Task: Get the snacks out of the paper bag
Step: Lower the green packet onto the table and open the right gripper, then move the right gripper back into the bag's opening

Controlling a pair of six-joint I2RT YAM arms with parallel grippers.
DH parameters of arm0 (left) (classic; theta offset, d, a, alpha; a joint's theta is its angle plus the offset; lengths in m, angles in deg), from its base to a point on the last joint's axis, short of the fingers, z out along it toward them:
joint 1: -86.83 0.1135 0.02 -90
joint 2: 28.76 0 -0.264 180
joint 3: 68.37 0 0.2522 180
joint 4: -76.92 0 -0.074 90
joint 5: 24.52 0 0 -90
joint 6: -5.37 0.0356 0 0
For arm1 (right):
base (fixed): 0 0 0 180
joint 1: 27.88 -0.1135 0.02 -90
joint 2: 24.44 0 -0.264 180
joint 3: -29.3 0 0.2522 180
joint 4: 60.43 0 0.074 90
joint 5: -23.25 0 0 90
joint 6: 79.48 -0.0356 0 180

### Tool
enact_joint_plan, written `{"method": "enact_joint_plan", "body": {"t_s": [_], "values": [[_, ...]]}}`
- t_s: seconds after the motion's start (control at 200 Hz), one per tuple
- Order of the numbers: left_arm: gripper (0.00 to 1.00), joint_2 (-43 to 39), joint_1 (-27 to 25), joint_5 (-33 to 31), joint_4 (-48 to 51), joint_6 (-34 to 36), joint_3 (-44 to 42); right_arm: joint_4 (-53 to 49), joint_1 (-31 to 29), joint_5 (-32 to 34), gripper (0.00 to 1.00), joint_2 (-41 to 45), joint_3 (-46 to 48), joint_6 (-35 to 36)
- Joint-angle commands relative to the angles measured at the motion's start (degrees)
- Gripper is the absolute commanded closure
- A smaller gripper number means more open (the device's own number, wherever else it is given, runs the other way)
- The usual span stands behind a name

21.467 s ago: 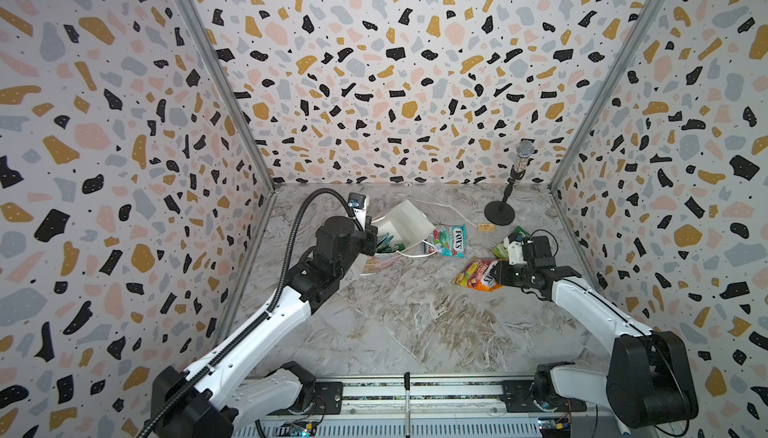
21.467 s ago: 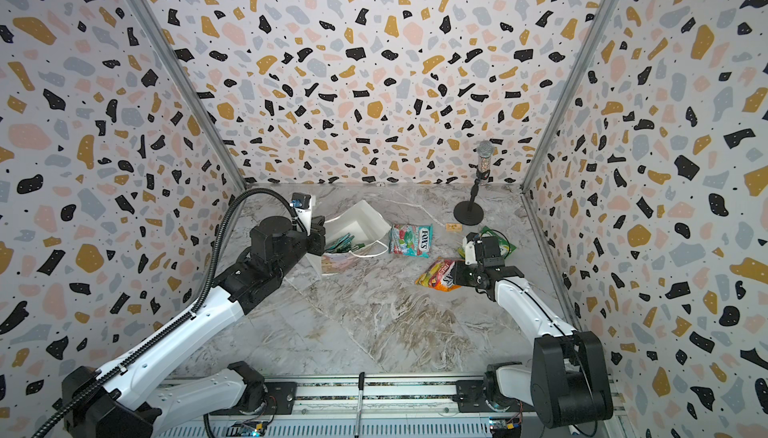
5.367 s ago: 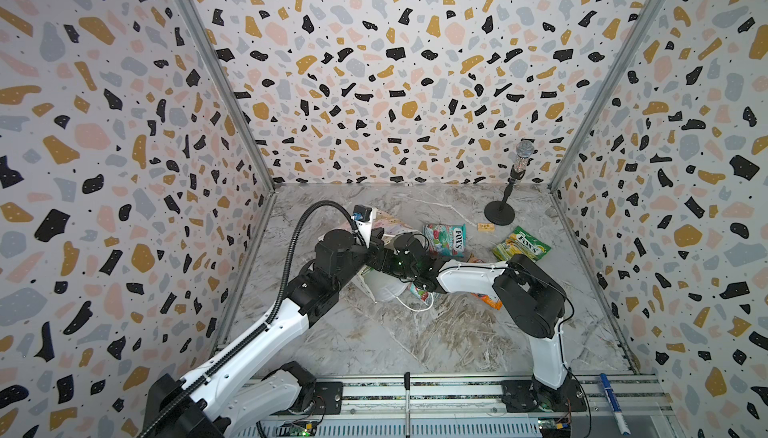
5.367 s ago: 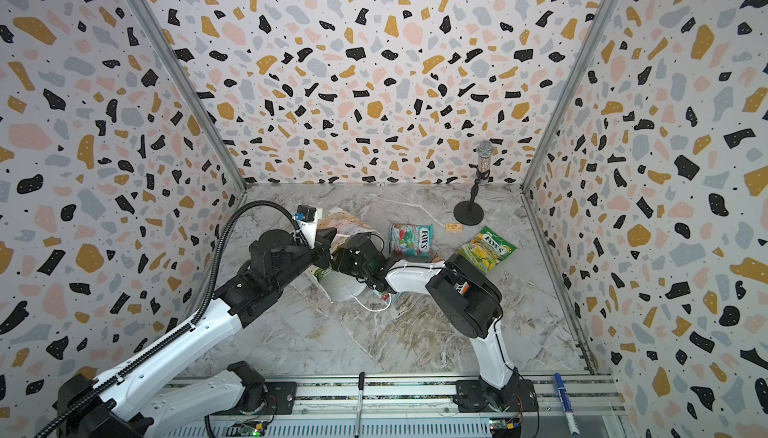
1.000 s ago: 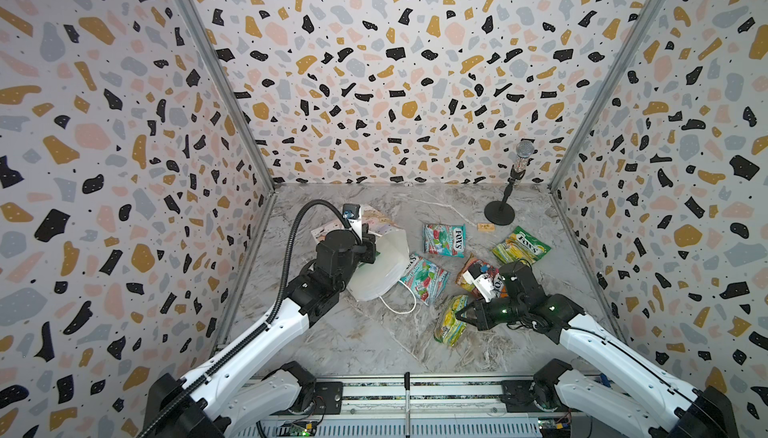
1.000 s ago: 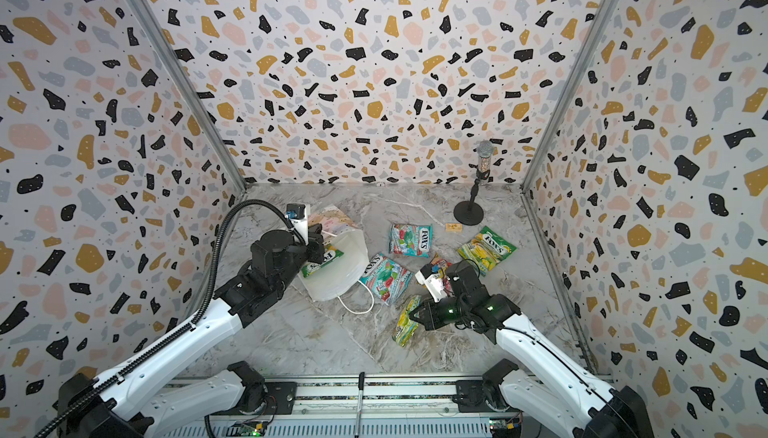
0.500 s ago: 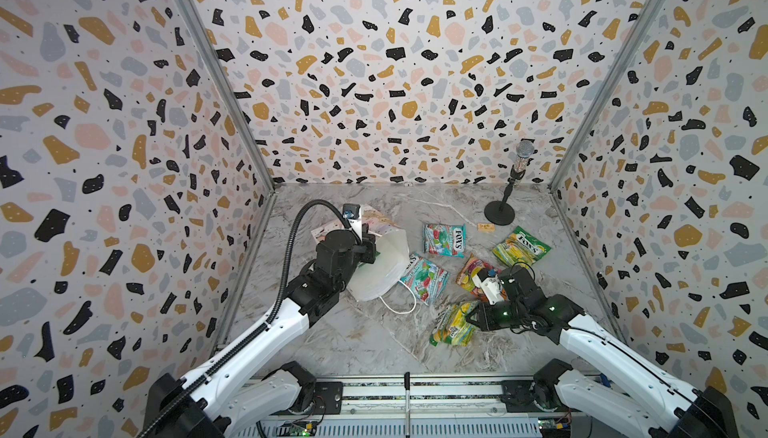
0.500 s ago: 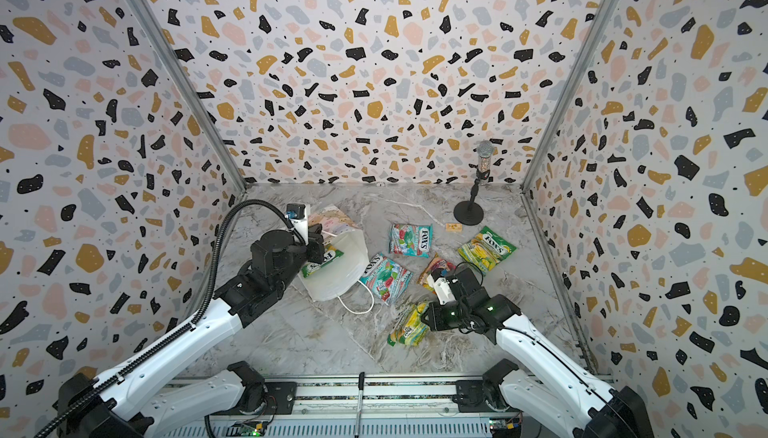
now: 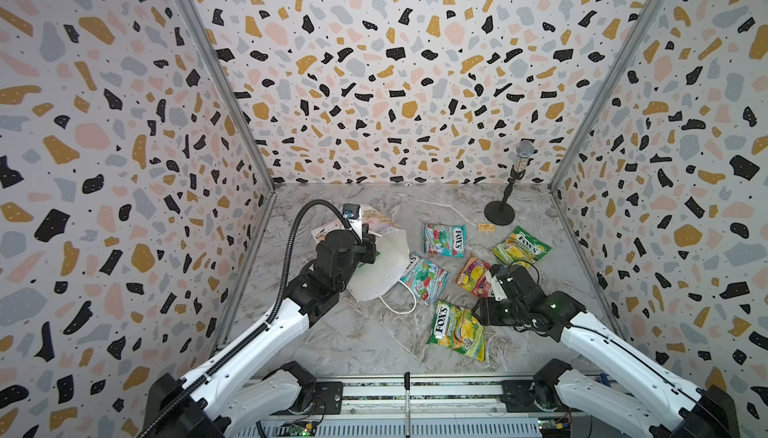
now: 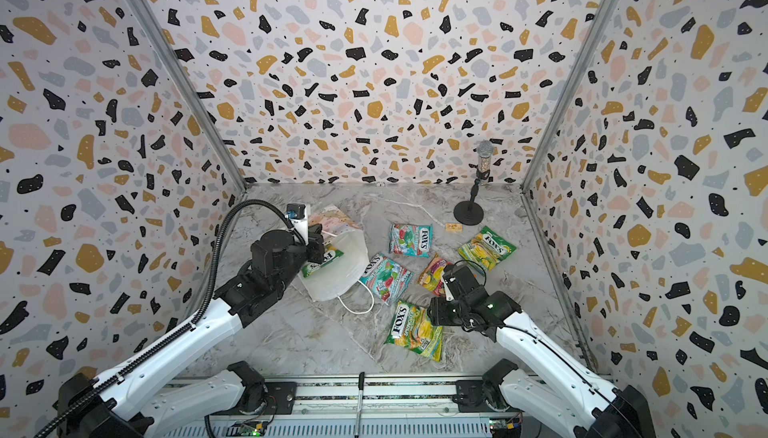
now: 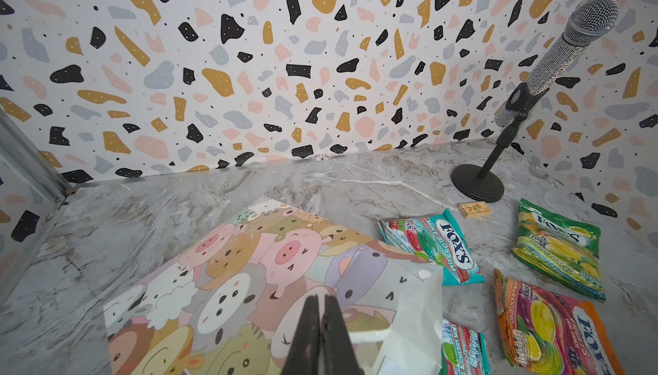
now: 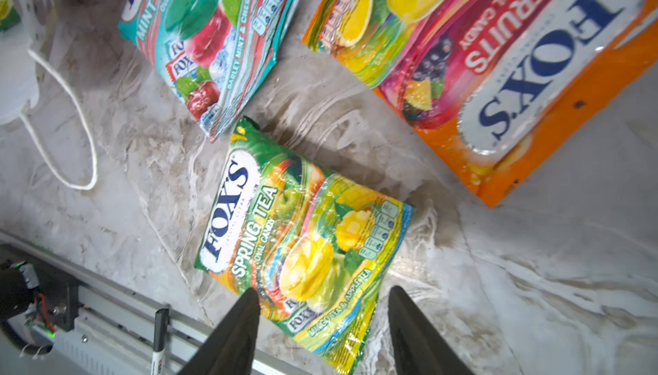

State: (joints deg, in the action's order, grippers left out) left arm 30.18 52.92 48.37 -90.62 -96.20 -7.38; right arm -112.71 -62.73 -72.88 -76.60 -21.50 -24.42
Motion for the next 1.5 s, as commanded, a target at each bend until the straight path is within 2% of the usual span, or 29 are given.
{"method": "enact_joint_plan", "body": {"t_s": [0.0, 0.085, 0.18, 0.26, 0.375, 0.606, 0.811, 1.166, 1.497], "values": [[1.0, -0.4, -0.19, -0.63, -1.32, 0.49, 0.59, -1.29, -0.78, 4.32, 0.39, 0.85, -2.6, -1.55], [1.0, -0.37, -0.26, -0.39, -1.41, 0.52, 0.59, 3.74, -1.24, -0.8, 0.39, 1.18, -1.93, 0.05], [1.0, -0.4, -0.23, -0.12, -1.42, 0.44, 0.55, 12.44, -1.51, -9.61, 0.39, 0.88, -0.15, 0.75], [1.0, -0.52, -0.24, 0.09, -1.49, 0.55, 0.59, 20.62, -2.26, -16.26, 0.4, -0.13, 1.49, -0.75], [1.0, -0.91, -0.19, 0.63, -1.94, 0.54, 0.28, 31.7, -4.47, -22.25, 0.41, -3.55, 2.76, -4.13], [1.0, -0.93, -0.24, 0.77, -2.21, 0.41, 0.15, 43.21, -11.4, -22.38, 0.46, -14.68, -1.63, -5.96], [1.0, -1.0, -0.2, 0.63, -2.23, 0.39, 0.15, 48.95, -15.28, -22.13, 0.51, -24.21, -6.84, -6.28], [1.0, -0.88, -0.19, 0.67, -2.45, 0.31, 0.06, 53.0, -16.72, -22.04, 0.58, -38.67, -17.65, -6.04], [1.0, -2.47, -0.19, 2.24, -4.3, -0.05, -0.89, 52.69, -17.69, -19.4, 0.57, -50.3, -27.5, -7.93]]}}
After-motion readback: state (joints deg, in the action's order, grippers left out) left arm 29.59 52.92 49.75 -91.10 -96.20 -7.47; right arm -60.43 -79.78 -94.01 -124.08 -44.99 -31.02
